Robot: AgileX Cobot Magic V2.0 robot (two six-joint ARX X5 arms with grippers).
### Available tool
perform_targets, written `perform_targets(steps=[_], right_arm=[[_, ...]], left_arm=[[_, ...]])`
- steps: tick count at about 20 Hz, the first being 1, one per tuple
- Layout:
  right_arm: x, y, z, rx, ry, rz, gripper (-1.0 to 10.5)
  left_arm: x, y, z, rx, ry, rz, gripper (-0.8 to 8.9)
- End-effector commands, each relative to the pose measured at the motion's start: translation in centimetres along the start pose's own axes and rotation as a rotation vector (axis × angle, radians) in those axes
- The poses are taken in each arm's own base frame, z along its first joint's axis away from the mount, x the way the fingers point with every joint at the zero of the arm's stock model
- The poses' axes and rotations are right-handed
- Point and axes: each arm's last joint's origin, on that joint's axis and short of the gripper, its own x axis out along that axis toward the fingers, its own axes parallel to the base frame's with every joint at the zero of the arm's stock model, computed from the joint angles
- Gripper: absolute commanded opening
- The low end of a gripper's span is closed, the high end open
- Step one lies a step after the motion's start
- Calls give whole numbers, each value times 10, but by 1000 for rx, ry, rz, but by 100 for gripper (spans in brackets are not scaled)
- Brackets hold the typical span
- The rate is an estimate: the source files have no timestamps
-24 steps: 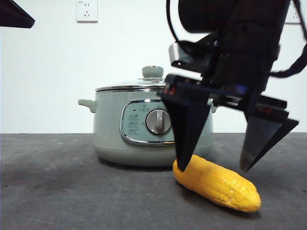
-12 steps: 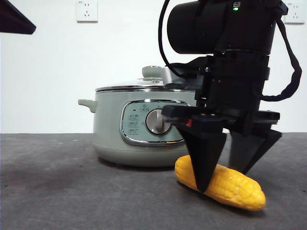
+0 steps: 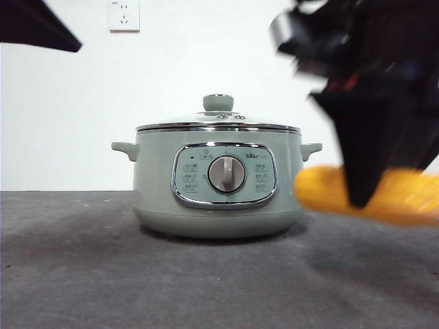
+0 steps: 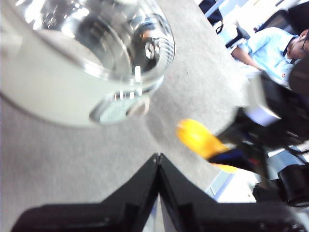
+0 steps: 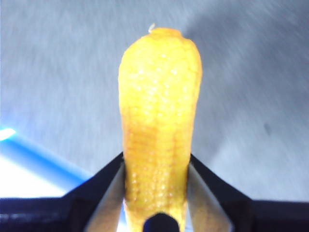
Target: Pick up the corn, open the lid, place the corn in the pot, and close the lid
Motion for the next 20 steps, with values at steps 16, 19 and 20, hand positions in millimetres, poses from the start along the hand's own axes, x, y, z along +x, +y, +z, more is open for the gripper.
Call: perform_targets(steps=[16, 19, 20], right_arm=[[-66, -11, -51, 105, -125, 102, -16], [-66, -11, -51, 105, -122, 101, -16], [-66, -11, -51, 105, -122, 101, -16]], left_arm=[[105, -62, 173, 265, 274, 292, 392], [119, -64, 185, 308, 266, 345, 489], [124, -64, 187, 331, 264, 357, 535]])
